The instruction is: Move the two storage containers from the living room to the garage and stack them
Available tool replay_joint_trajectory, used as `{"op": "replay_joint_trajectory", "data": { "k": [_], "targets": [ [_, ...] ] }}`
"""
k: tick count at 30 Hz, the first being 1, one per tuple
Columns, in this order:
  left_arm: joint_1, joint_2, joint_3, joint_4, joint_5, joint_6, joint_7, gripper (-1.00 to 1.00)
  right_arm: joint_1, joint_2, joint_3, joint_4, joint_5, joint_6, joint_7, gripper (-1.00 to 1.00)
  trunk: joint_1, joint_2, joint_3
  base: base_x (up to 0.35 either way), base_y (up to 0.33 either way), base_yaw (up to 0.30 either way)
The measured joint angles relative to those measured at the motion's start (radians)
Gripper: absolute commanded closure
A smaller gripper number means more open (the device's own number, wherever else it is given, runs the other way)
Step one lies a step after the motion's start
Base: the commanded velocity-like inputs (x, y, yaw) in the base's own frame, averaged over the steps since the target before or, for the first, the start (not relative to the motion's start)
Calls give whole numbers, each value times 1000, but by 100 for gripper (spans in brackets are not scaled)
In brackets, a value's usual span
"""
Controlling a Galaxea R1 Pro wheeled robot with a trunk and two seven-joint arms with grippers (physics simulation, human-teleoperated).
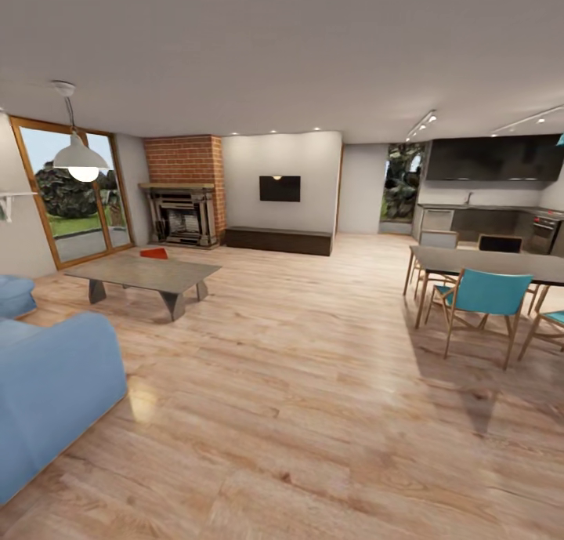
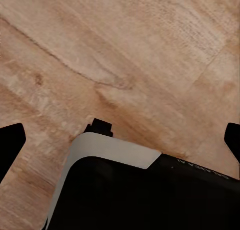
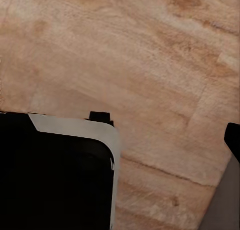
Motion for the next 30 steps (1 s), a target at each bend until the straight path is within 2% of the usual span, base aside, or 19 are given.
{"op": "replay_joint_trajectory", "data": {
  "k": [7,30],
  "targets": [
    [0,0,0,0,0,-1,0,-100,0,0,0,0,0,0,-1,-100,0,0,0,327,0,88],
    [0,0,0,0,0,-2,0,-100,0,-3,4,0,-1,3,15,-100,0,0,0,327,0,3]
  ]
}}
